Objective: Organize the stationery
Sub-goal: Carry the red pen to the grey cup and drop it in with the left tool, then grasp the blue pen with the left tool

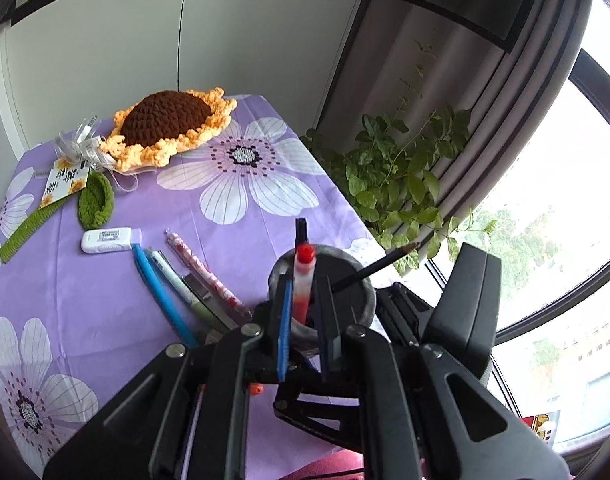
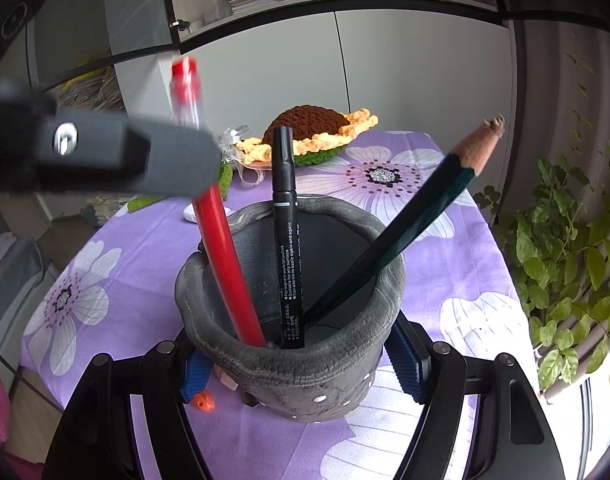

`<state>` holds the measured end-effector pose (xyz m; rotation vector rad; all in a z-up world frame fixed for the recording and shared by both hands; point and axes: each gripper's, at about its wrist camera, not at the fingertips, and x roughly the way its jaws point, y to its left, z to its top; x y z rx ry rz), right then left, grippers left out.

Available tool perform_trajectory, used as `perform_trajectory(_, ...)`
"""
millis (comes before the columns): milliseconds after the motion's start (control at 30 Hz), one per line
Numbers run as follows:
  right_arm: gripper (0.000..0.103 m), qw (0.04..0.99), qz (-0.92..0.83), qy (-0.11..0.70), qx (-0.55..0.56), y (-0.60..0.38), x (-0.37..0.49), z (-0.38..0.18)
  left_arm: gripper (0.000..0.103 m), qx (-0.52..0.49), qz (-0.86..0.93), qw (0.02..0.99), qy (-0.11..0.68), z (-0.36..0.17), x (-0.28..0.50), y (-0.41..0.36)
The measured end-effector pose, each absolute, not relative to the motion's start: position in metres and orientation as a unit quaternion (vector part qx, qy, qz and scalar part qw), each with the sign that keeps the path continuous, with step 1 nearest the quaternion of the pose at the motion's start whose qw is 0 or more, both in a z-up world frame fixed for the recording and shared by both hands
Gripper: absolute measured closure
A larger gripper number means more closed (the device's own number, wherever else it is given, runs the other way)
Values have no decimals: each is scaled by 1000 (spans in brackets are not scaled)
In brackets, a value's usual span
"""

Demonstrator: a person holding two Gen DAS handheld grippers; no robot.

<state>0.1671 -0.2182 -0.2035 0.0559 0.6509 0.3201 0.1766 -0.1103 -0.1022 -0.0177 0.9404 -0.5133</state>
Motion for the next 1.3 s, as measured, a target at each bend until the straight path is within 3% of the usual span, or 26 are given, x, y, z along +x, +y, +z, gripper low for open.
perform_trajectory(67,28,934,157,319,26,-218,167,-204,78,-11,-239,859,452,-102,176,-105)
perform_trajectory(133,28,935,156,319,23,-217,166,-204,46,-17,-236,866,442,-98,171,-96)
perform_trajectory(200,28,935,155,319,20,-216,166,-204,39,-26,-228,879,418,-91,166,-83)
perform_trajectory(300,28,935,155,319,20,-215,165,-203,39,-30,-179,906,381,-86,166,-57)
perform_trajectory(433,28,935,154,320,20,-215,165,-203,44,-55,-90,898,427,-119,204,-25)
perform_trajectory(600,28,934,152,321,21,-215,165,-203,68,-81,-52,855,510,-179,244,-12)
perform_trajectory(1033,28,933,154,323,23,-217,167,-203,70,-53,-23,844,533,-201,280,-28)
perform_trajectory(1133,28,933,154,325,23,-217,167,-203,87,-35,-17,848,528,-203,283,-33)
perform_trajectory(1300,28,933,153,325,26,-217,169,-203,93,-12,-31,857,515,-198,278,-40)
